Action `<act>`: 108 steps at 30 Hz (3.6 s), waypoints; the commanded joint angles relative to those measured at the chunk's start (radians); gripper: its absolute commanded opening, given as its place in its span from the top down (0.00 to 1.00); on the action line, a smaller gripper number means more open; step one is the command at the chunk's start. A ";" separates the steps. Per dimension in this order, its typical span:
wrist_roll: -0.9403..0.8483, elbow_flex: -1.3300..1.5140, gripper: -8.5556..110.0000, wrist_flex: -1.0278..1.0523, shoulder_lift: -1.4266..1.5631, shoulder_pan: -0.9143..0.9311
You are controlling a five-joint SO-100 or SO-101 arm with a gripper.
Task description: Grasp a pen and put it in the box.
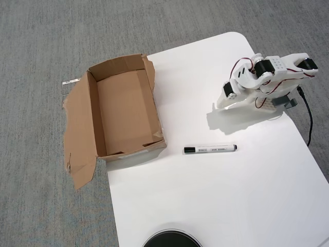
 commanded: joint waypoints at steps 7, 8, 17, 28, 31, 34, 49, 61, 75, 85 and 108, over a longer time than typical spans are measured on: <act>0.001 0.001 0.92 0.000 0.058 -0.007; 0.001 0.001 0.92 0.000 0.058 -0.007; 0.001 0.001 0.92 0.000 0.058 -0.007; 0.001 -0.001 0.92 0.000 0.058 -0.007; 0.001 -0.001 0.92 0.000 0.058 -0.007; 0.001 -0.001 0.92 0.000 0.058 -0.007; 0.004 0.001 0.92 0.000 0.058 -0.004; 0.005 -0.001 0.92 0.000 0.058 -0.004; 0.008 -0.051 0.92 -0.002 0.051 -0.007; 0.008 -0.323 0.92 -0.002 -0.199 -0.008; -0.001 -1.012 0.92 0.003 -0.862 -0.010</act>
